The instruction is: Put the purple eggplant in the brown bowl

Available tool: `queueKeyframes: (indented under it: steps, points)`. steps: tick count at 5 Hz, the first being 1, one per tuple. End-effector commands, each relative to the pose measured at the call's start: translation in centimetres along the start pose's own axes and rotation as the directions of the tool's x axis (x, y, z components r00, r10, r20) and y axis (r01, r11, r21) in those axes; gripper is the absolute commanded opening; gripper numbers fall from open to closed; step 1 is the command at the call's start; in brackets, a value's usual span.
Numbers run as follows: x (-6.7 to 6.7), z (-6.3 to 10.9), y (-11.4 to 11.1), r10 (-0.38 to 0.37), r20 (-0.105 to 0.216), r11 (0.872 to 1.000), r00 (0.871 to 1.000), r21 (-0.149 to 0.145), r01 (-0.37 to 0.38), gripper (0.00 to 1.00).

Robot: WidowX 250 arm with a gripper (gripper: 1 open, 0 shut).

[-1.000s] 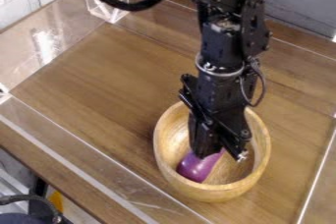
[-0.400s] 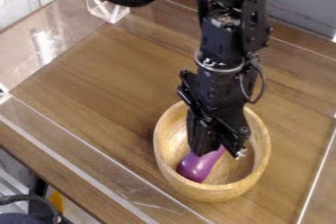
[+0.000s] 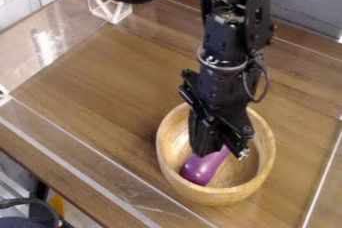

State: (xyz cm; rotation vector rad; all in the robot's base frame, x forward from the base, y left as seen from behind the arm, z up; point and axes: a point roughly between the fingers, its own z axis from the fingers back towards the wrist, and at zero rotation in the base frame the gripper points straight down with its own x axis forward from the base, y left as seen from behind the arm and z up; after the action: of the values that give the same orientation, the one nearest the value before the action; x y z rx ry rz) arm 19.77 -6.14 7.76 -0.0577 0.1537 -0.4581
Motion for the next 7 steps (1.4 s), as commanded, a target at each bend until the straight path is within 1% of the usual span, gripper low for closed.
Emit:
queueKeyframes:
  steps: [1, 3, 5, 7]
  points:
    - [0.58, 1.79, 0.46, 0.018, 0.065, 1.000, 0.998, 0.018, -0.019, 0.00]
    - [0.36, 1.97, 0.68, 0.025, 0.052, 0.999, 0.998, 0.020, -0.026, 0.00]
    - [0.16, 2.50, 1.01, 0.031, 0.030, 0.999, 0.999, 0.035, -0.032, 0.00]
    - [-0.18, 2.72, 1.13, 0.036, 0.013, 0.998, 0.999, 0.044, -0.036, 0.00]
